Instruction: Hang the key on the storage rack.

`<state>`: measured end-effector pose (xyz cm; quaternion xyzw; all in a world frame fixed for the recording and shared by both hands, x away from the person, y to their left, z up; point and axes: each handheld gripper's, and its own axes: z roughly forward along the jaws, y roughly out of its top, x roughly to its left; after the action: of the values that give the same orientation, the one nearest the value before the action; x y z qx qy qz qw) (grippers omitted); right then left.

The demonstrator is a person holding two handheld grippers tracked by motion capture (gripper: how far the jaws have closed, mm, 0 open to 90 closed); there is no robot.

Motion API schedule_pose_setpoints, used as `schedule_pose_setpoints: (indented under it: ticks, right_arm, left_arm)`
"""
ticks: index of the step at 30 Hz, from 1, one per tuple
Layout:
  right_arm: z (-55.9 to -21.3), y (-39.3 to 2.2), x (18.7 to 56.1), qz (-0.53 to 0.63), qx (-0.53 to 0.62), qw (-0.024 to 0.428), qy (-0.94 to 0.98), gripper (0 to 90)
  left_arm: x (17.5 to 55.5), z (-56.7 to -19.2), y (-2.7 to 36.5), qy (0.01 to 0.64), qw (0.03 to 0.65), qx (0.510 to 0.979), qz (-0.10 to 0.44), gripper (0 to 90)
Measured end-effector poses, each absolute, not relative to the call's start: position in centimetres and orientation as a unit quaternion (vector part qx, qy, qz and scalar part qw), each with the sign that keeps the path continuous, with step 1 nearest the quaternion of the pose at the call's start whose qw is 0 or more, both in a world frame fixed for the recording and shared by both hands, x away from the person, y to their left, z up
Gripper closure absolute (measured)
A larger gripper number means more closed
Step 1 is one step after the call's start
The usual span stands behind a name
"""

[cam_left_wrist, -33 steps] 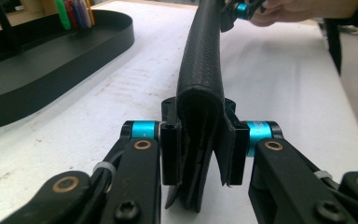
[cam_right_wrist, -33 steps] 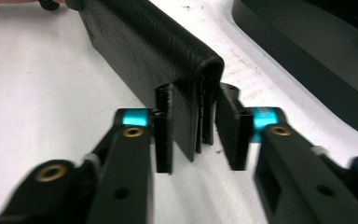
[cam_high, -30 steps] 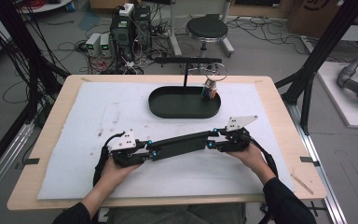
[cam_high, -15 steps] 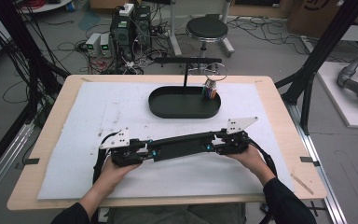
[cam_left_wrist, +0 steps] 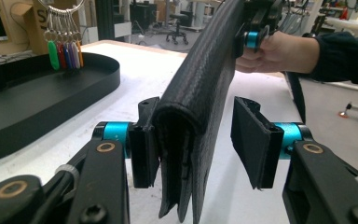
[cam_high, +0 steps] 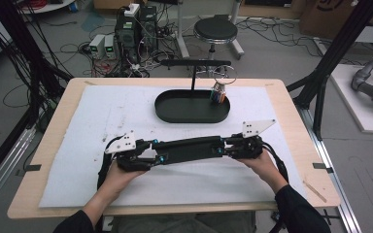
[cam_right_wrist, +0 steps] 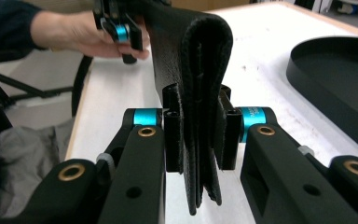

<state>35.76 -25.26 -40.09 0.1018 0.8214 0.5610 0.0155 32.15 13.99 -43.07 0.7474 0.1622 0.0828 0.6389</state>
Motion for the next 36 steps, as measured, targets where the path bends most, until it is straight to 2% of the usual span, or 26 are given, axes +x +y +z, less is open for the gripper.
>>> schedule_pose_setpoints:
  ticks: [2,6,8,10,12,18,20,22,24,28,32,36]
  right_arm:
    - [-40.0,-25.4,35.7,0.568,0.101,0.012,0.816,78.0]
    - [-39.9,-25.3,35.7,0.575,0.095,0.007,0.813,78.0]
    - [-39.9,-25.2,35.7,0.574,0.089,0.004,0.814,78.0]
    - [-39.9,-25.2,35.6,0.573,0.09,0.002,0.815,77.8]
    - [-39.8,-25.3,35.6,0.575,0.092,0.005,0.813,77.6]
    - [-39.6,-25.6,35.5,0.583,0.105,0.014,0.805,73.6]
    - [-39.4,-25.8,35.4,0.585,0.108,0.03,0.803,69.3]
    - [-39.1,-26.3,35.4,0.589,0.124,0.043,0.797,58.3]
    - [-38.9,-27.1,35.5,0.598,0.138,0.054,0.787,56.7]
    - [-38.2,-28.9,35.8,0.609,0.181,0.095,0.767,43.8]
    - [-37.7,-30.6,35.9,0.601,0.224,0.145,0.754,39.3]
    - [-37.5,-31.7,36.0,0.578,0.266,0.189,0.748,39.0]
  left_arm:
    - [32.3,-43.1,13.8,0.166,0.633,0.752,0.08,48.4]
    - [32.3,-43.1,13.4,0.153,0.633,0.755,0.082,49.1]
    - [32.2,-43.0,13.4,0.143,0.633,0.756,0.086,52.7]
    - [32.1,-42.9,13.5,0.13,0.633,0.758,0.09,63.9]
    - [32.1,-42.8,13.5,0.124,0.64,0.754,0.078,69.6]
    - [32.6,-41.8,13.3,0.12,0.642,0.755,0.062,73.3]
    - [32.9,-41.2,13.1,0.117,0.637,0.759,0.064,73.5]
    - [33.3,-40.7,13.0,0.121,0.635,0.76,0.067,73.6]
    - [34.0,-40.2,13.0,0.125,0.638,0.757,0.069,73.7]
    - [35.1,-39.3,13.1,0.134,0.637,0.754,0.085,73.8]
    - [36.2,-38.5,13.1,0.142,0.63,0.757,0.099,73.8]
    - [37.4,-37.9,12.9,0.159,0.619,0.761,0.113,73.7]
